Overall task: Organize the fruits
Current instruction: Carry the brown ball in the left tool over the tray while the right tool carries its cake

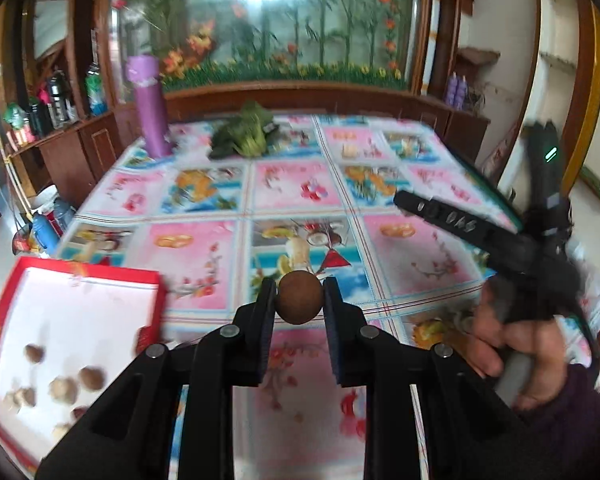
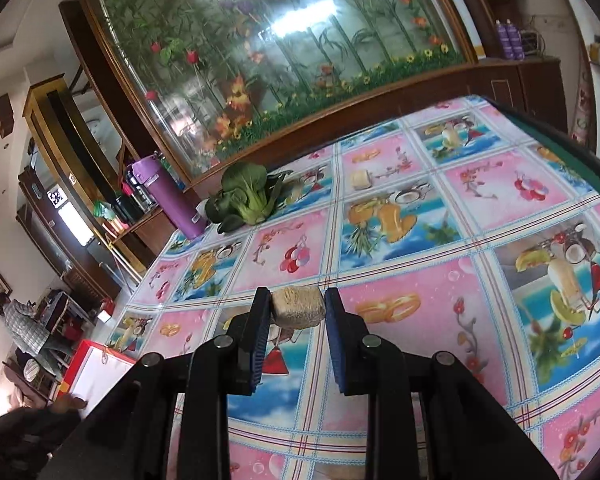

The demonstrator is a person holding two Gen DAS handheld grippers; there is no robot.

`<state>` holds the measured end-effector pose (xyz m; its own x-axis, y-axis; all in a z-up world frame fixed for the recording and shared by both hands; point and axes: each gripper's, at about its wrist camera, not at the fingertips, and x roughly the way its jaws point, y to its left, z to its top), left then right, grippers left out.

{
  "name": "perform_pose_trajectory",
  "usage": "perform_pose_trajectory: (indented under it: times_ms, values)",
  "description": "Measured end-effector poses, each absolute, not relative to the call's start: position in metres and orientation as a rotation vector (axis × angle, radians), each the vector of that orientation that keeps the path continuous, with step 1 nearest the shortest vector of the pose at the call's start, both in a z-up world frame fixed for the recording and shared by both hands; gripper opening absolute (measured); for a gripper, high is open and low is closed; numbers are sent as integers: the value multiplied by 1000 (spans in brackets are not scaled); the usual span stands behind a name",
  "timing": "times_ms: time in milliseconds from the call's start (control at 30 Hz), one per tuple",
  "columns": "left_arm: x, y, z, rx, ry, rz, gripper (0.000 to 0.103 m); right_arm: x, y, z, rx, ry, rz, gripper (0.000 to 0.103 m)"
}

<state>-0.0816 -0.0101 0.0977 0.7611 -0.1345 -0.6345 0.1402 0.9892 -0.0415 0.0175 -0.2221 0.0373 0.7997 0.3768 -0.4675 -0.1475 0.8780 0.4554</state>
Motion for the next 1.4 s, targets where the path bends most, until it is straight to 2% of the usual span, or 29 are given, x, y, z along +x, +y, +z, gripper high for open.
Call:
perform_pose_trajectory:
  times_ms: [200, 367, 667, 933, 1133, 1400]
  values:
    - [-156, 49, 153, -13, 533, -19, 25, 6, -220, 30, 455, 607, 262, 26]
    - [-199, 105, 174, -38, 440, 128, 25, -29, -193, 56, 470, 569, 318, 26]
    - [-226, 169, 161, -119, 432, 243, 25, -84, -99, 120, 346, 501, 555, 26]
    - [-229, 220, 136, -115, 491, 273, 25, -107, -34, 151, 255, 550, 744, 26]
    - [-221, 266, 113, -108, 579, 291, 25, -95, 21, 140, 141, 641, 847, 26]
    - [-174, 270, 79, -96, 703, 229, 25, -51, 85, 70, 16, 856, 817, 26]
